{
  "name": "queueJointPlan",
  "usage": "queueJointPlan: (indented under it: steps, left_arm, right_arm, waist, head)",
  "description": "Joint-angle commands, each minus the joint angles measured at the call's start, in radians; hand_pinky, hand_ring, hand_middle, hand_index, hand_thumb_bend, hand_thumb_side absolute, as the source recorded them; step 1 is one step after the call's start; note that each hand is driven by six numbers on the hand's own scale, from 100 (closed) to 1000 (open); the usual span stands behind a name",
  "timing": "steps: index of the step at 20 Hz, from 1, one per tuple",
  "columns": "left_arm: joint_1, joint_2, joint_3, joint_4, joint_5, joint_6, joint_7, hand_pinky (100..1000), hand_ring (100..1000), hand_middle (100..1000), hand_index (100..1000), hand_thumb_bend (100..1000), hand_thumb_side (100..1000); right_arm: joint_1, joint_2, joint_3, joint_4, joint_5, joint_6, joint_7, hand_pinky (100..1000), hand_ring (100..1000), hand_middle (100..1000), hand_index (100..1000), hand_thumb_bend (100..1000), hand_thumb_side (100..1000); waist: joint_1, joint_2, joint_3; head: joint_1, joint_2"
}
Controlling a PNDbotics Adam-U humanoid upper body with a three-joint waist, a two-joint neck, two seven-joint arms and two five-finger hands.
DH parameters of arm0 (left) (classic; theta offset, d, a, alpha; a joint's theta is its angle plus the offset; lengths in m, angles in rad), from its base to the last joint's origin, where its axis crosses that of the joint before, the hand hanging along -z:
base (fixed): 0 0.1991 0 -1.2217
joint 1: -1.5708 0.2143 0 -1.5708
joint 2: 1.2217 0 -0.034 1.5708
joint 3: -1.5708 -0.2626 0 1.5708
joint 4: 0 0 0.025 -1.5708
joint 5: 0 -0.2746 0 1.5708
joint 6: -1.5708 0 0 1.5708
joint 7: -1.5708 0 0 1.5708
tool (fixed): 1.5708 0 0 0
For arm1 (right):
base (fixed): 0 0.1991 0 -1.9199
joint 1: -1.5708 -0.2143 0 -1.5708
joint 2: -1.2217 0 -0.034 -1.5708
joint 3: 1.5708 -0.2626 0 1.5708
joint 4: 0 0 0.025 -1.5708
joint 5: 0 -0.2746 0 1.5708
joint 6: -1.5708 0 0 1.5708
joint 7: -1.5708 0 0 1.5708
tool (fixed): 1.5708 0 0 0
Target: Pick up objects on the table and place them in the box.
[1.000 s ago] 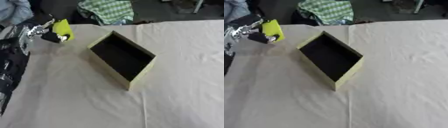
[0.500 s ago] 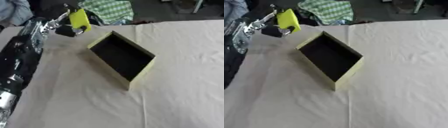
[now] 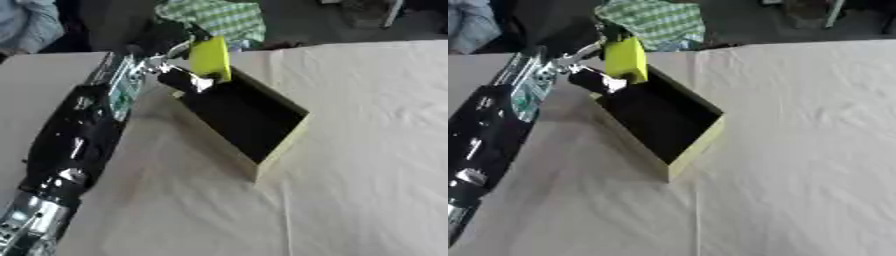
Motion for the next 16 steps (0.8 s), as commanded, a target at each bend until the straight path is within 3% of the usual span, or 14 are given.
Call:
queueJointPlan:
  steps: [1, 6, 10, 11, 12, 13, 15, 16]
  left_arm:
    - [-0.01, -0.016, -0.007, -0.02, -0.029, 0.018, 0.006, 617, 441, 336, 425, 100, 581]
    - [-0.001, -0.042, -0.015, -0.007, -0.034, 0.021, 0.018, 614, 442, 342, 434, 100, 572]
    - [0.005, -0.051, -0.014, -0.005, -0.023, 0.024, 0.03, 633, 475, 388, 513, 100, 526]
    - [0.006, -0.052, -0.016, -0.004, -0.023, 0.023, 0.035, 665, 527, 468, 605, 100, 494]
    - [0.006, -0.053, -0.017, -0.002, -0.024, 0.023, 0.04, 701, 581, 525, 665, 100, 522]
    - [0.007, -0.053, -0.019, -0.001, -0.029, 0.022, 0.046, 794, 720, 668, 789, 100, 625]
    - [0.01, -0.05, -0.024, 0.001, -0.058, 0.023, 0.053, 905, 850, 804, 874, 142, 742]
    - [0.01, -0.047, -0.026, 0.001, -0.079, 0.022, 0.055, 977, 920, 874, 920, 358, 853]
  right_arm:
    - [-0.016, -0.014, -0.011, -0.017, -0.004, -0.002, -0.01, 742, 729, 496, 809, 100, 636]
    - [-0.016, -0.013, -0.011, -0.017, -0.002, -0.002, -0.011, 742, 729, 495, 809, 100, 636]
    - [-0.015, -0.011, -0.011, -0.017, -0.002, -0.001, -0.009, 742, 729, 494, 809, 100, 636]
    - [-0.015, -0.011, -0.01, -0.017, -0.002, 0.0, -0.008, 742, 729, 494, 809, 100, 636]
    - [-0.015, -0.011, -0.01, -0.017, -0.002, 0.0, -0.008, 742, 729, 494, 809, 100, 636]
    - [-0.015, -0.011, -0.01, -0.017, -0.001, 0.0, -0.007, 742, 729, 494, 809, 100, 636]
    - [-0.014, -0.012, -0.011, -0.017, -0.001, 0.0, -0.007, 742, 729, 494, 809, 100, 635]
    - [-0.014, -0.012, -0.011, -0.017, -0.001, 0.0, -0.007, 742, 729, 494, 809, 100, 635]
  waist:
    - [0.009, -0.02, -0.001]
    - [0.007, -0.019, -0.002]
    - [0.006, -0.018, -0.002]
    - [0.006, -0.018, -0.002]
    - [0.005, -0.017, -0.002]
    - [0.005, -0.017, -0.002]
    - [0.005, -0.016, -0.002]
    - [0.006, -0.016, -0.002]
  head:
    - [0.006, -0.009]
    - [0.006, -0.004]
    - [0.005, -0.004]
    - [0.005, -0.004]
    - [0.005, -0.005]
    - [0.004, -0.005]
    - [0.004, -0.004]
    - [0.003, -0.003]
